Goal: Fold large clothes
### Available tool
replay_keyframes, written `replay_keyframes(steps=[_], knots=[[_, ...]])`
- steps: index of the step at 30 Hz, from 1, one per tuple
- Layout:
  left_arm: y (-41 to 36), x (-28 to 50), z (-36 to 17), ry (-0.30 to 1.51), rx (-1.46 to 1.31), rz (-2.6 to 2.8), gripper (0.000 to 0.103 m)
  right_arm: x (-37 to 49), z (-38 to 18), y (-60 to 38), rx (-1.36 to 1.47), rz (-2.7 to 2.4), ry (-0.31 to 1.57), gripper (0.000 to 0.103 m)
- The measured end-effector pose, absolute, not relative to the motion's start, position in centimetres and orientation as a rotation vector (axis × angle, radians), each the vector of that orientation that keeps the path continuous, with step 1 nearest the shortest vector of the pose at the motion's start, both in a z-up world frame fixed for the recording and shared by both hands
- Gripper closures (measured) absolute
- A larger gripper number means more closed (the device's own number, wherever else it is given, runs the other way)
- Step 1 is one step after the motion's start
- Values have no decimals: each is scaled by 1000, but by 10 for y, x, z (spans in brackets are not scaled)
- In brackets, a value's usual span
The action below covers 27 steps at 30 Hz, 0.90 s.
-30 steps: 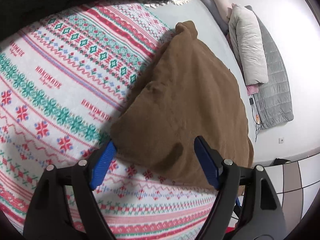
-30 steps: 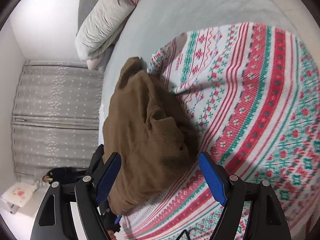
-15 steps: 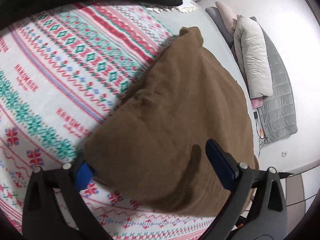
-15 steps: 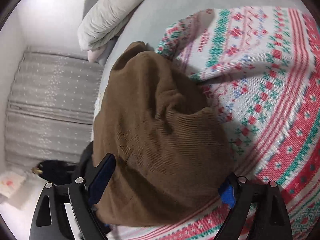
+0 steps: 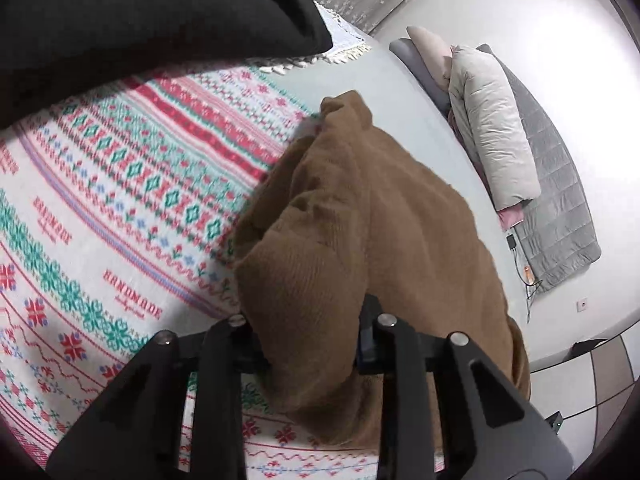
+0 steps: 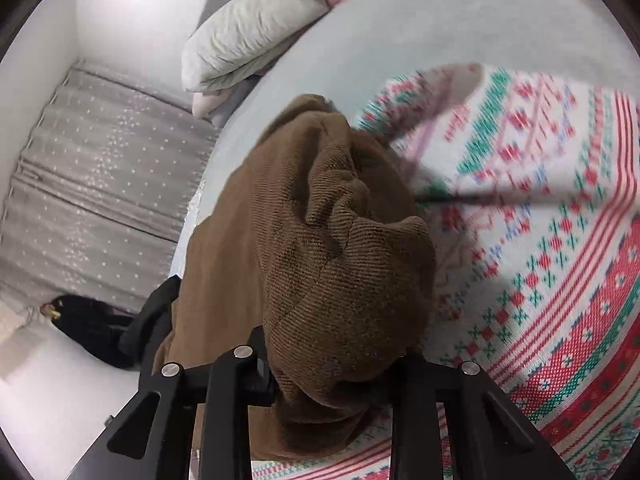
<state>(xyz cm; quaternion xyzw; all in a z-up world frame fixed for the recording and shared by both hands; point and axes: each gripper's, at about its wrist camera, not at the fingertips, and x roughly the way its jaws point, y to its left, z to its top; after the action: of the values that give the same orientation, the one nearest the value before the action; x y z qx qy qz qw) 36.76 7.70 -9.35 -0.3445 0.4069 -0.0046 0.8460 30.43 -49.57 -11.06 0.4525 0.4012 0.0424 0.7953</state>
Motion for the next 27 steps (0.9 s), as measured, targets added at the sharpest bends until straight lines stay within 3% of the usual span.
replay_keyframes(steps=[4,8,12,15,17,19,21,24,27], knots=[[81,372,-56,801,-726,-52,76,311,-96,-493,995,99,825,78],[97,358,0,720,-721,-97,77,310,-20,-487,928,163,741,83],[114,280,27,613,-727,-171,76,256,51,-471,784,243,624,83],[116,242,-28,786,-656,-88,75,208,29,-459,790,256,689,83],[127,239,-93,1001,-764,-20,75,186,-24,-454,843,221,832,82],[140,236,-132,1058,-856,-5,72,182,-73,-452,898,171,954,81],[141,236,-121,1029,-847,-48,71,172,-110,-464,1060,178,1005,79],[137,240,-101,967,-768,-80,68,165,-91,-472,1023,194,928,76],[145,255,-112,1022,-800,-89,63,159,-105,-476,1127,192,932,71]])
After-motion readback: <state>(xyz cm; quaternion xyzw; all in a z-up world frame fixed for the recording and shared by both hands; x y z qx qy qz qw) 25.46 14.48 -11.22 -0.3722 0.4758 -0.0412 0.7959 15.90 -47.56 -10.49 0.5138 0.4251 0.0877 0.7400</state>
